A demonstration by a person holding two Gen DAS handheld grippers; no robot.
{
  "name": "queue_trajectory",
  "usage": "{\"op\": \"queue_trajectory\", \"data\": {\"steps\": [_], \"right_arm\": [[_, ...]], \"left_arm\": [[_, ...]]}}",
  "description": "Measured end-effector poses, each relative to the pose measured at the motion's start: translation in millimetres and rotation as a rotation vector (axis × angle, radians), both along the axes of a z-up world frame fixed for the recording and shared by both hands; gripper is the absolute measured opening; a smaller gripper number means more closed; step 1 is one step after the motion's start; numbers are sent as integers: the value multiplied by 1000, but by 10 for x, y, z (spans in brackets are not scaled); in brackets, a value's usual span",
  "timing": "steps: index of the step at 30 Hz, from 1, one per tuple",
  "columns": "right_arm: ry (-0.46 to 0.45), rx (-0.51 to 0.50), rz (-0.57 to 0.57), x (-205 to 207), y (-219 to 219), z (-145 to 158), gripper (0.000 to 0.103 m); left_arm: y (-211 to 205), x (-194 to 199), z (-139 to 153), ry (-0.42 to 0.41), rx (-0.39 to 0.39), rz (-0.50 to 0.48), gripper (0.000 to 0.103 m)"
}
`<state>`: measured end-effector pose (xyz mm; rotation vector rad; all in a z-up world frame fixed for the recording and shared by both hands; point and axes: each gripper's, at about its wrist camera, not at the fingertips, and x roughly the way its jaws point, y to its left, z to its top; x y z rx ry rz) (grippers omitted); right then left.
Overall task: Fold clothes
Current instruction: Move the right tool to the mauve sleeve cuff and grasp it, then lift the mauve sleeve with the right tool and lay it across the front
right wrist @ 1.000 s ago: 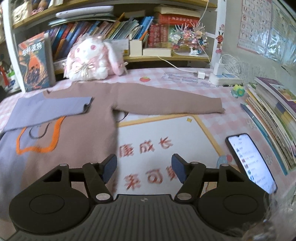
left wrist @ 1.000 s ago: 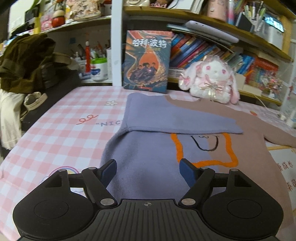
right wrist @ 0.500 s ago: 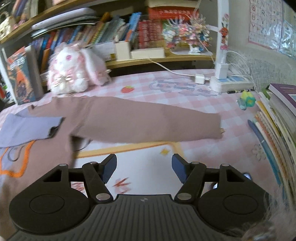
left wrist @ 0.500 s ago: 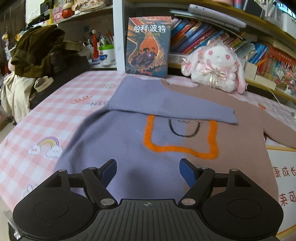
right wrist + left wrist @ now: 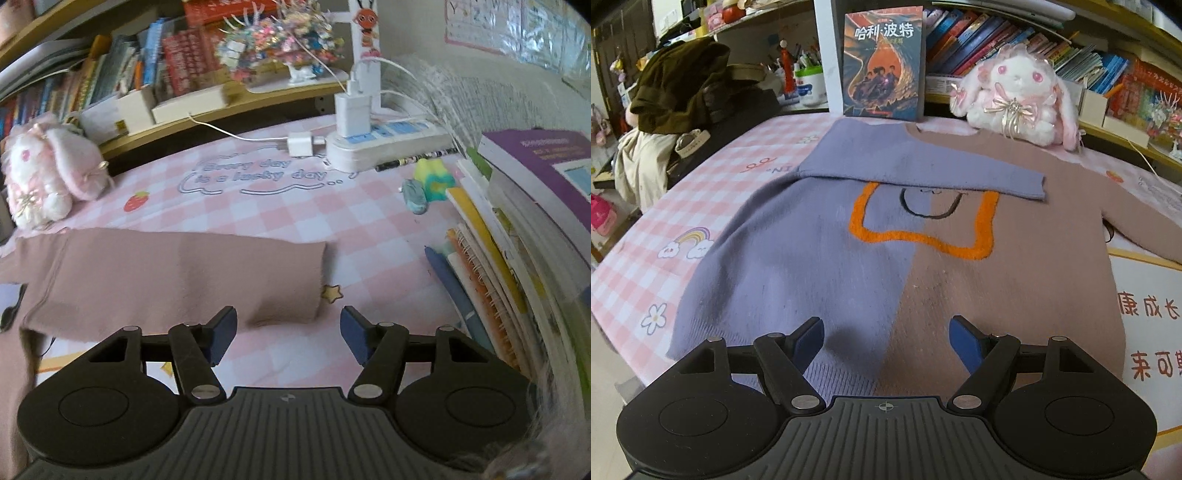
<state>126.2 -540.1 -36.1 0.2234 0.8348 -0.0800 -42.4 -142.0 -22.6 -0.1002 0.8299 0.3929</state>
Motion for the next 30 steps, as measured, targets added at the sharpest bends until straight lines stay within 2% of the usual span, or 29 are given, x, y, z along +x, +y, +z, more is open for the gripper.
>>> {"op": "queue_trajectory", "data": {"steps": [5, 8, 10, 13, 16, 18, 23, 30], "right_arm": [[28, 78, -20, 114, -129, -45, 50], [24, 101, -22, 170, -158, -45, 38], [19, 109, -19, 206, -158, -48, 36], [16, 71, 4, 262, -111, -51, 29], [23, -12, 65, 312, -8, -61, 21], [20, -25, 99, 322, 35, -69, 9], [21, -5, 104, 323, 44, -21, 7], [-41, 97, 123, 280, 161, 253, 7]], "left_arm": [[-57, -35, 20, 2, 8, 12, 77], [-57, -56, 34, 2, 11, 22, 77], [-48, -64, 40, 2, 13, 28, 77], [-27, -64, 44, 1, 13, 32, 77], [-21, -47, 41, 0, 11, 30, 77], [-23, -34, 39, -2, 12, 26, 77], [-7, -14, 31, -7, 10, 16, 77], [78, 9, 19, -18, 1, -1, 77]]}}
